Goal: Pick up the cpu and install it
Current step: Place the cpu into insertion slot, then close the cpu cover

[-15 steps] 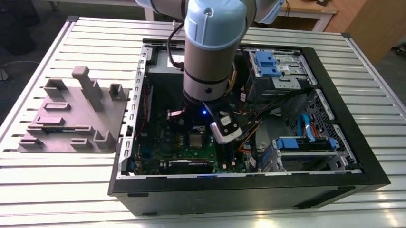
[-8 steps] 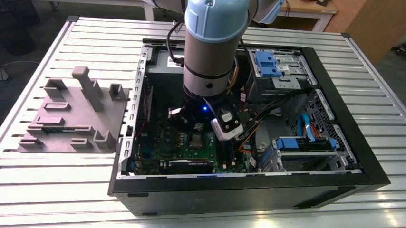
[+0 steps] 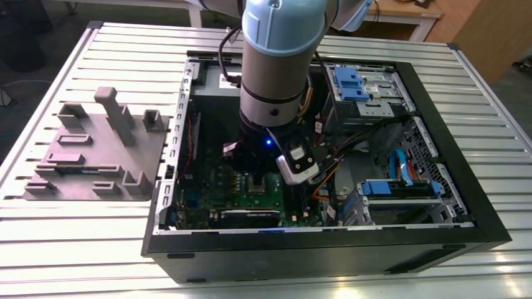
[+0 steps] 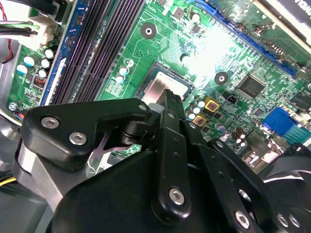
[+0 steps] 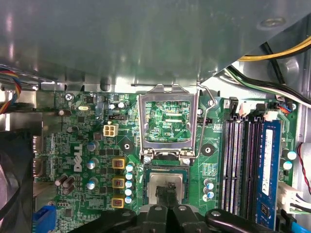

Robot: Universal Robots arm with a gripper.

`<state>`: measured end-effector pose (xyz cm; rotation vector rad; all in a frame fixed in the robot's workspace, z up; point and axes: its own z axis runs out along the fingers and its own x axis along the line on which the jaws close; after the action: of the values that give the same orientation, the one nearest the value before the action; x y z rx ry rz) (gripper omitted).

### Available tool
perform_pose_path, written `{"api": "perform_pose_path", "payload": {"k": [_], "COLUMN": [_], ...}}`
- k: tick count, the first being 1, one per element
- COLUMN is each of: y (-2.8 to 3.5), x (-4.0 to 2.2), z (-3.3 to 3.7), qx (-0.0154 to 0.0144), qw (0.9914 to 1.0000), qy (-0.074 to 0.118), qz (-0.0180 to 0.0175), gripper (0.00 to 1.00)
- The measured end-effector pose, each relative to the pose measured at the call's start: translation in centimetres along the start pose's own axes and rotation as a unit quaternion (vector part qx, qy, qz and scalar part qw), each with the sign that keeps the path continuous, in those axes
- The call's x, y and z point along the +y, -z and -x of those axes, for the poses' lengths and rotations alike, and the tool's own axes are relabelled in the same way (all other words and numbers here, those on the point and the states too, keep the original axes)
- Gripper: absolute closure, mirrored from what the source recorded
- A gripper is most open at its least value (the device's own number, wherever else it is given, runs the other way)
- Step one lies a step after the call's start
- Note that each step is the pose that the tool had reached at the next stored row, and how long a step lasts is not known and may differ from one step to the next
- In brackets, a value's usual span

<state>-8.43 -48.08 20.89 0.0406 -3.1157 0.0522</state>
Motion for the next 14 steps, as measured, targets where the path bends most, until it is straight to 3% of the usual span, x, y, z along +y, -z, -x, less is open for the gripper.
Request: {"api": "perform_pose_path", "payload": {"k": [7, 14], "y": [0.01, 0.55], "x": [0.00, -0.02], "z": [0.02, 0.00], "qx": [0.0003, 0.0003], "qw": [1.00000, 1.00000], "qy": [0.000, 0.000], "qz": [0.0000, 0.0000], "gripper": [0.90, 0.90]}}
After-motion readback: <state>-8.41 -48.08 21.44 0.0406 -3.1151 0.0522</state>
